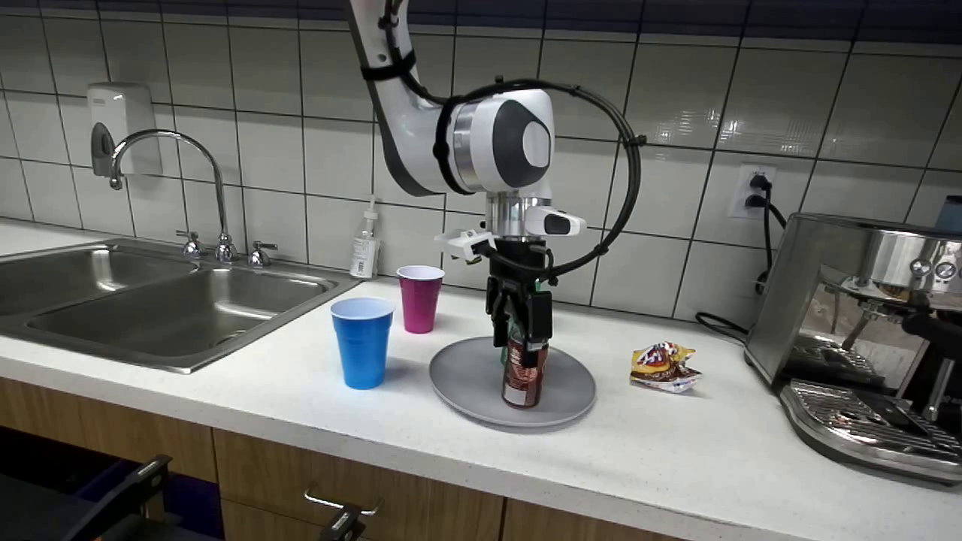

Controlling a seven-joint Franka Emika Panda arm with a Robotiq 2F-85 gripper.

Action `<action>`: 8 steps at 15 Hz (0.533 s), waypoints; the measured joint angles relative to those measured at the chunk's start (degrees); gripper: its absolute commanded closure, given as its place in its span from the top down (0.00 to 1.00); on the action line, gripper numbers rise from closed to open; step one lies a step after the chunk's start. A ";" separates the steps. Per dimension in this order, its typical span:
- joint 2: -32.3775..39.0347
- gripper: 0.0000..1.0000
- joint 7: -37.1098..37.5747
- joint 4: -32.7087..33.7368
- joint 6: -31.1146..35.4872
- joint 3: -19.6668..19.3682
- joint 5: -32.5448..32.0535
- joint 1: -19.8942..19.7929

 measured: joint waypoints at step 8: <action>2.34 0.74 -0.64 3.42 0.01 -1.01 3.23 0.00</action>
